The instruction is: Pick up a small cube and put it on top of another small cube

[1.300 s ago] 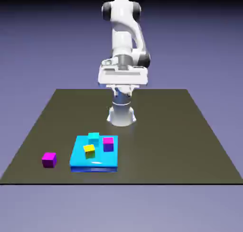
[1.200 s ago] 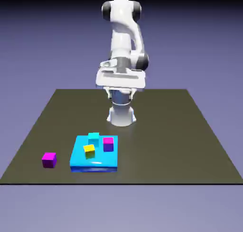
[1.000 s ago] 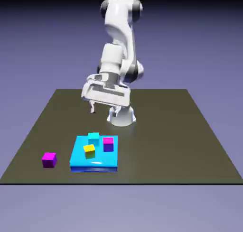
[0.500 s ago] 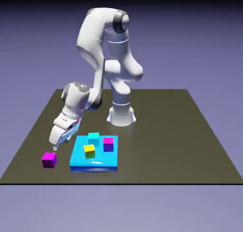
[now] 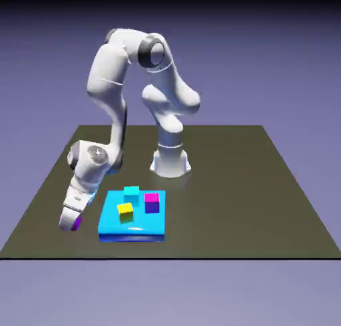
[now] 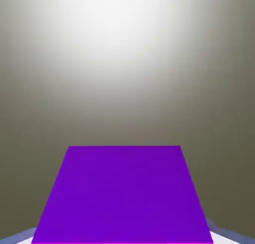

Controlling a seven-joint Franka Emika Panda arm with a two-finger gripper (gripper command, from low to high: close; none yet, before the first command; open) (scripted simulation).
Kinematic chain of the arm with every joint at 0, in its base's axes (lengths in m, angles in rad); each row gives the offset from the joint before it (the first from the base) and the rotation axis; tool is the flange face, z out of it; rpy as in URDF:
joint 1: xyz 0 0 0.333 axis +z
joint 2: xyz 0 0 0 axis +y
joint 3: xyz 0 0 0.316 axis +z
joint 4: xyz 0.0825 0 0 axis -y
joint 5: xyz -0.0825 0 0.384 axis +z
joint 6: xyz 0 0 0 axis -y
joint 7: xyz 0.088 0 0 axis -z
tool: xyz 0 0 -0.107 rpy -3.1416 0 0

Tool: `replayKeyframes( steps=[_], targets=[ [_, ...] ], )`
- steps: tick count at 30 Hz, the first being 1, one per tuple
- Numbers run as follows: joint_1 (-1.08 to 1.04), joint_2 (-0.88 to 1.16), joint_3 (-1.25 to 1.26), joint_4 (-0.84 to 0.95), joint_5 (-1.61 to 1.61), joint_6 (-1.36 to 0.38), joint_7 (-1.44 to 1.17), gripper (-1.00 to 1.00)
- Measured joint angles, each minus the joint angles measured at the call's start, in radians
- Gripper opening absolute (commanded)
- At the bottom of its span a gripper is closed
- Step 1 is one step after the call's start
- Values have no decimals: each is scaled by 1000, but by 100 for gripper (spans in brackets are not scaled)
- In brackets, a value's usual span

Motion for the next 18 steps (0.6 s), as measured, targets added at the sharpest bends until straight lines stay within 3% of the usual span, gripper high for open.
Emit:
replayKeyframes(
  steps=[18],
  targets=[
    [416,-652,250,-425,398,-377,49,-100]
  ],
)
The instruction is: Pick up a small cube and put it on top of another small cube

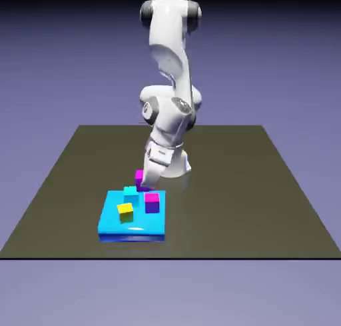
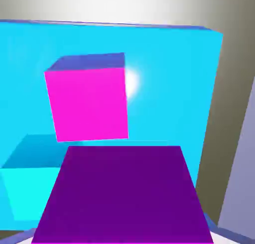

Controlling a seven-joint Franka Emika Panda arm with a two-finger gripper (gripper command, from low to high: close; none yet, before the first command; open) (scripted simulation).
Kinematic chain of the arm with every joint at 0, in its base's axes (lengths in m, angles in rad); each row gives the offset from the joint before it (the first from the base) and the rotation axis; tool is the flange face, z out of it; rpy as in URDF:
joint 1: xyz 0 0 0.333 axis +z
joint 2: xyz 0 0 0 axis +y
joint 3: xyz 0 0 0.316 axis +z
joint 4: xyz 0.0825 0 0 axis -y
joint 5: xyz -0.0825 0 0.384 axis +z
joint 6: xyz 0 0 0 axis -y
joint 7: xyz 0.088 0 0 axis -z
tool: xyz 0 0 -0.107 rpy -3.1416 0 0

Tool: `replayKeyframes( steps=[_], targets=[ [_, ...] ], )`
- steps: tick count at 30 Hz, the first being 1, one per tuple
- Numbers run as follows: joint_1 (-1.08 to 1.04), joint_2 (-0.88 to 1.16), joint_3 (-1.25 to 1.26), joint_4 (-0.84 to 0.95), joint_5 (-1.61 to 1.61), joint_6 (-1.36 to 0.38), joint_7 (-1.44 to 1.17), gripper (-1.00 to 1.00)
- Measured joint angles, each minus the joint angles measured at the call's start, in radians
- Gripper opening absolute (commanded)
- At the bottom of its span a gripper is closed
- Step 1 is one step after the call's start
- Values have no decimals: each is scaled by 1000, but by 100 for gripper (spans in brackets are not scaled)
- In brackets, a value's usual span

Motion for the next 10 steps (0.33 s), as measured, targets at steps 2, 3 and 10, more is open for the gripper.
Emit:
replayKeyframes(
  steps=[2,3,10],
  targets=[
    [8,-12,5,-8,7,-7,1,-100],
    [-6,24,0,-8,-35,24,33,-100],
    [-69,188,-22,-6,-228,164,176,100]
  ],
)
